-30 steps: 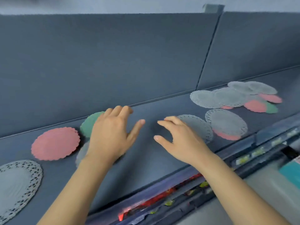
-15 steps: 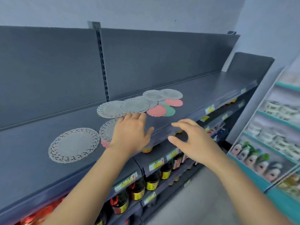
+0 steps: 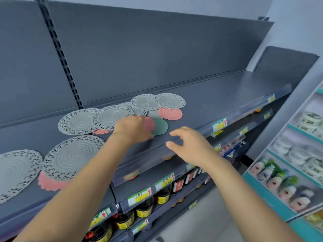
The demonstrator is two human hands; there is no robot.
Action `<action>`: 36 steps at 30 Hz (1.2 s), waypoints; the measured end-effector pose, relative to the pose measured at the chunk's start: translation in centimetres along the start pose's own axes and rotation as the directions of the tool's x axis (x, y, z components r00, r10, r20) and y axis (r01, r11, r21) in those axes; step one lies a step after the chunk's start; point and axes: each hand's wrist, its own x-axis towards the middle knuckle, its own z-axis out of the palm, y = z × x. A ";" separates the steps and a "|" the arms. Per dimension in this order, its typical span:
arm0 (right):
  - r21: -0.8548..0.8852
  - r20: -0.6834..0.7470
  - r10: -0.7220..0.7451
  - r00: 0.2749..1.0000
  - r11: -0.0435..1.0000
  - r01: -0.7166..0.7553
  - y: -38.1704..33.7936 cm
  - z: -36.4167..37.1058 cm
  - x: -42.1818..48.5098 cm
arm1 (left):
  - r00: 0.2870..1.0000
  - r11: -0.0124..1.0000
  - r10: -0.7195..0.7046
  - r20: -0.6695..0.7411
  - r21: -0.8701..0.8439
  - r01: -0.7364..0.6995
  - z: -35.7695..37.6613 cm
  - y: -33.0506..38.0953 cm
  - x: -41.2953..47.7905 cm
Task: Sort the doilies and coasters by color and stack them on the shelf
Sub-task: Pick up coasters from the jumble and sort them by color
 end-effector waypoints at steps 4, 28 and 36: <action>-0.109 0.046 0.076 0.996 0.992 -0.071 0.9 0.7 7.2 | 0.988 0.998 -0.062 0.145 -0.018 0.065 -0.9 -0.2 3.9; 0.623 0.260 -0.263 0.929 0.781 0.047 6.6 1.2 17.0 | 0.938 0.975 -0.215 -0.273 -0.111 0.191 0.7 1.6 2.5; 0.898 0.223 -0.321 0.921 0.435 -0.066 7.0 -1.7 16.6 | 0.695 0.944 -0.330 -0.639 -0.210 0.255 0.1 4.9 -2.6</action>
